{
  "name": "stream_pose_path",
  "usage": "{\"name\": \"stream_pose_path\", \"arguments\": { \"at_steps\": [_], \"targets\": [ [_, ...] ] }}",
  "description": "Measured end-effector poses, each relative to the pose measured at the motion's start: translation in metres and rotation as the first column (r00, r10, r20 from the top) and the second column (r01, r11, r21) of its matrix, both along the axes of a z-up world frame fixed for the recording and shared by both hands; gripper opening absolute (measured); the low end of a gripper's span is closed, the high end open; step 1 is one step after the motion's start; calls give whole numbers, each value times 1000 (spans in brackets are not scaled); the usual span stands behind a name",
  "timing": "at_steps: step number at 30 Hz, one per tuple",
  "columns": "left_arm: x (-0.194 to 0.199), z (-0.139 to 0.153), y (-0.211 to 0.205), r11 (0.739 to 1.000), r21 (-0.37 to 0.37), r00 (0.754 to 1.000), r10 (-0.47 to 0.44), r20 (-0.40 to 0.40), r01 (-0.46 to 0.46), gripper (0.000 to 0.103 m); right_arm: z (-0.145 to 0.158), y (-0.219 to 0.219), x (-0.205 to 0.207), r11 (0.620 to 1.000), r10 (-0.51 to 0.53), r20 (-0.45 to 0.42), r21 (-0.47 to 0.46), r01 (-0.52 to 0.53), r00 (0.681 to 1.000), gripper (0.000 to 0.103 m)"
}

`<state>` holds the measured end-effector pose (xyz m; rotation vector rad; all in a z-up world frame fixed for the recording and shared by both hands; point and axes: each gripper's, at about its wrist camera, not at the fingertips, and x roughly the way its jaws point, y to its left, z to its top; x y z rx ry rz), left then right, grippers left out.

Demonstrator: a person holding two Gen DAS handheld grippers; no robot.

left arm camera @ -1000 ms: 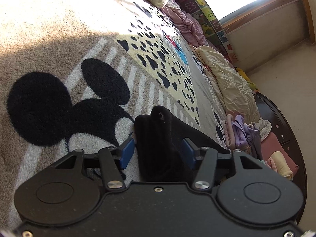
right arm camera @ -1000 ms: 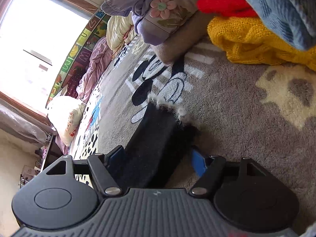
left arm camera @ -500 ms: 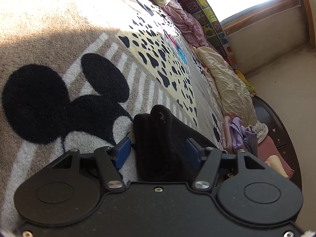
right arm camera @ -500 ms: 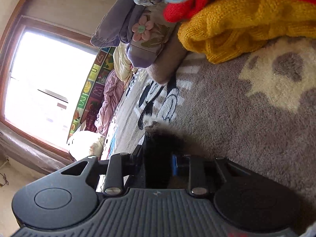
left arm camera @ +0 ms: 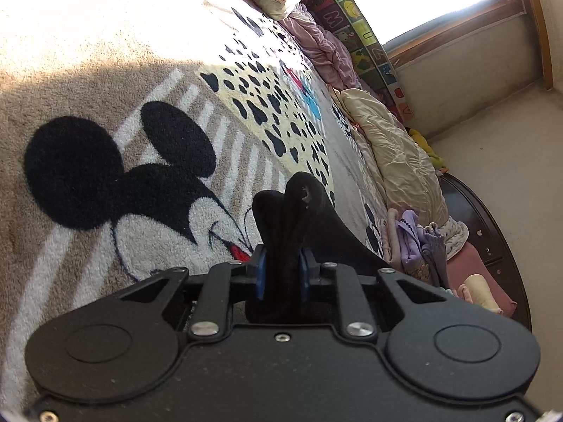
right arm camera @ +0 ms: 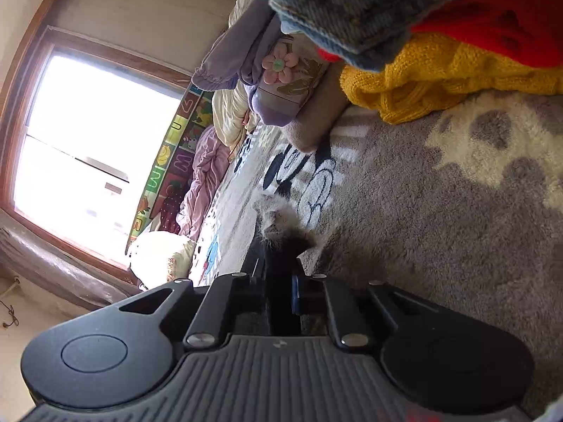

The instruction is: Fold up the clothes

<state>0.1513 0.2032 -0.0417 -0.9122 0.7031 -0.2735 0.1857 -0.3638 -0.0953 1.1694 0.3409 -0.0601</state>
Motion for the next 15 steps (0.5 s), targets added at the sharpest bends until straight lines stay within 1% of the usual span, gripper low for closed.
{"name": "stream_pose_path", "arguments": {
  "at_steps": [2,3,4,5,6,7,8,9,10,11,12,13,14,15],
  "targets": [
    [-10,4,13,999,-44,1000,17,-6,-17,17,11,2,-15,1000,3,14,10,-3,1000,14],
    [-11,5,13,1000,-6,1000,16,-12,-16,18,14,3,-24,1000,2,14,8,-3,1000,14],
    [-12,5,11,998,55,1000,12,-20,-10,20,17,5,-33,1000,2,13,6,-2,1000,14],
    [-12,5,9,993,115,1000,8,-29,-5,27,20,6,-42,1000,2,13,3,-2,1000,14],
    [-12,5,7,984,175,999,5,-37,2,42,23,7,-51,1000,1,12,1,-1,1000,14],
    [-13,6,6,972,235,999,2,-46,8,46,12,6,-50,1000,18,-39,-14,-18,999,14],
    [-13,6,4,956,293,999,0,-55,16,46,2,5,-50,999,34,-92,-28,-37,995,16],
    [-17,12,5,954,300,1000,23,-16,-18,47,-9,4,-49,998,49,-145,-41,-56,988,19],
    [-23,19,8,956,287,998,56,40,-65,47,-15,1,-56,999,38,-132,-3,-39,991,16],
    [-26,26,7,959,271,994,58,91,-81,47,-21,-2,-64,999,25,-118,37,-21,993,17],
    [-28,32,4,963,255,989,49,140,-83,47,-27,-6,-71,997,12,-104,78,-4,995,22],
    [-28,36,-3,968,242,984,26,175,-68,47,-26,-5,-77,998,9,-91,63,-3,996,24],
    [-27,38,-12,972,232,979,-2,203,-46,47,-24,-5,-82,999,7,-79,46,-3,997,30],
    [-24,39,-25,971,237,975,-34,220,-19,47,-27,-6,-87,997,9,-53,72,-5,999,32]
  ]
}}
